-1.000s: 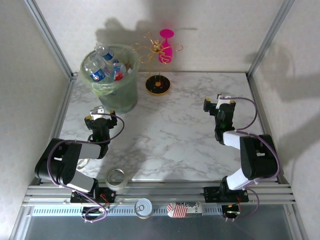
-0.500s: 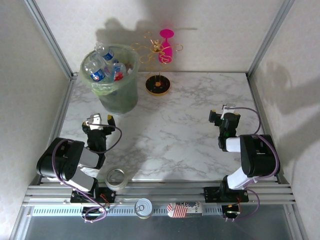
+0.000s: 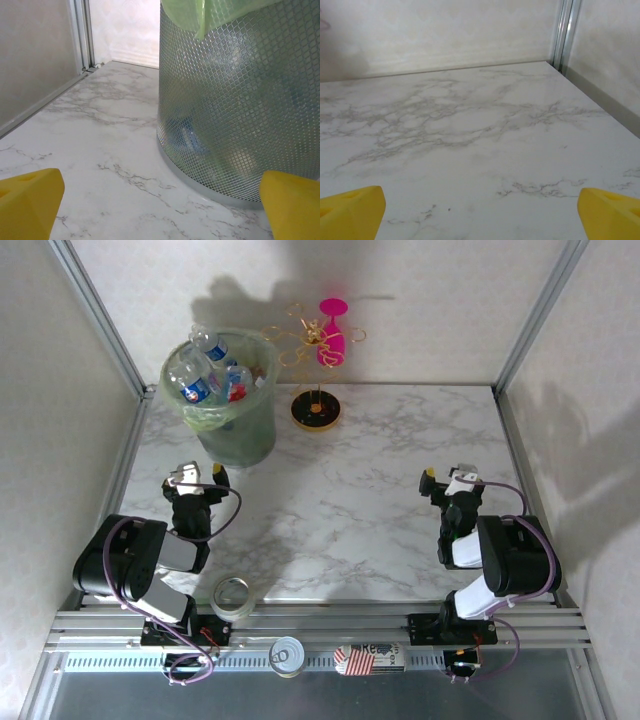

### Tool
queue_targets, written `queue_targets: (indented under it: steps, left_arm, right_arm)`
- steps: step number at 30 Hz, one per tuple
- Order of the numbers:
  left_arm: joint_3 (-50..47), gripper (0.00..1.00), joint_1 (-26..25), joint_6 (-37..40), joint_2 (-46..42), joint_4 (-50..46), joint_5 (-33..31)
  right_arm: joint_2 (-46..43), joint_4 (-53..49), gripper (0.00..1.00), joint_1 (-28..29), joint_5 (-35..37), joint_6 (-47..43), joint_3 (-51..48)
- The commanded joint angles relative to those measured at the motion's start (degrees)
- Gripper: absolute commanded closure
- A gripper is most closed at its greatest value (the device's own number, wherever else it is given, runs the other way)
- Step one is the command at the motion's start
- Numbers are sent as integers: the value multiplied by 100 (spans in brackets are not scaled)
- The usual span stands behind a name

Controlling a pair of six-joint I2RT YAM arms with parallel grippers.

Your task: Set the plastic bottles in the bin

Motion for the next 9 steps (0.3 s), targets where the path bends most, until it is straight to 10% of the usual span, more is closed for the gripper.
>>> queue_targets:
  steps: [1, 9]
  left_arm:
    - [93, 0, 51, -103, 12, 6, 51]
    - [182, 0, 225, -267, 7, -170, 235]
  right_arm:
    - [13, 342, 1, -25, 119, 66, 11]
    - [13, 356, 1, -11, 148, 69, 9]
